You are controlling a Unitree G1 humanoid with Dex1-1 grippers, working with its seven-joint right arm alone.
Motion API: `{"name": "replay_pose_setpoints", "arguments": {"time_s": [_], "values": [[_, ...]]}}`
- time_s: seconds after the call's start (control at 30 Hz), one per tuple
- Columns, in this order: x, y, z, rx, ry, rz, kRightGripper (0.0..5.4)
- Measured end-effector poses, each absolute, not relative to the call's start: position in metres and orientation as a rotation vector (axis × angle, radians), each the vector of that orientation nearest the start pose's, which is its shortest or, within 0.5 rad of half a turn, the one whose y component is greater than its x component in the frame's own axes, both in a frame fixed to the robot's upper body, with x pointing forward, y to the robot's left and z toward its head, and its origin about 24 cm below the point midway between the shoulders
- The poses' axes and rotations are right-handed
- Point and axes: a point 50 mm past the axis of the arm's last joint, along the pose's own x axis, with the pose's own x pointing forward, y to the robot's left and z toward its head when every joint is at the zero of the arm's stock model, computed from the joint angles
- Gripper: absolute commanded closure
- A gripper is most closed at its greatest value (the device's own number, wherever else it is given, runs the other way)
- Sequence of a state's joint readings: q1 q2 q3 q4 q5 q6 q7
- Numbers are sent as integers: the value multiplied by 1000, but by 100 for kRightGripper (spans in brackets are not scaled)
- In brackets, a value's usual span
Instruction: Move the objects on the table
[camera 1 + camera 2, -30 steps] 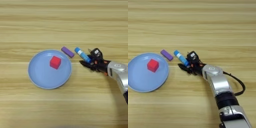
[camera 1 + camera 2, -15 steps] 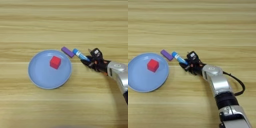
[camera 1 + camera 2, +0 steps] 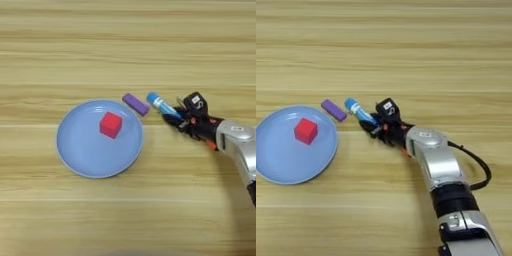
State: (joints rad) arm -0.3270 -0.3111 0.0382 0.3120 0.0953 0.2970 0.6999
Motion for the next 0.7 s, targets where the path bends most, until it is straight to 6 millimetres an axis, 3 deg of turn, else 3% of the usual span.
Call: {"name": "replay_pose_setpoints", "arguments": {"time_s": [0.27, 0.5, 0.53, 0.7], "values": [[316, -181, 67, -120, 252, 634, 402], [329, -215, 96, -157, 193, 534, 402], [331, -228, 102, -168, 192, 496, 402], [330, -247, 101, -188, 221, 452, 402]]}}
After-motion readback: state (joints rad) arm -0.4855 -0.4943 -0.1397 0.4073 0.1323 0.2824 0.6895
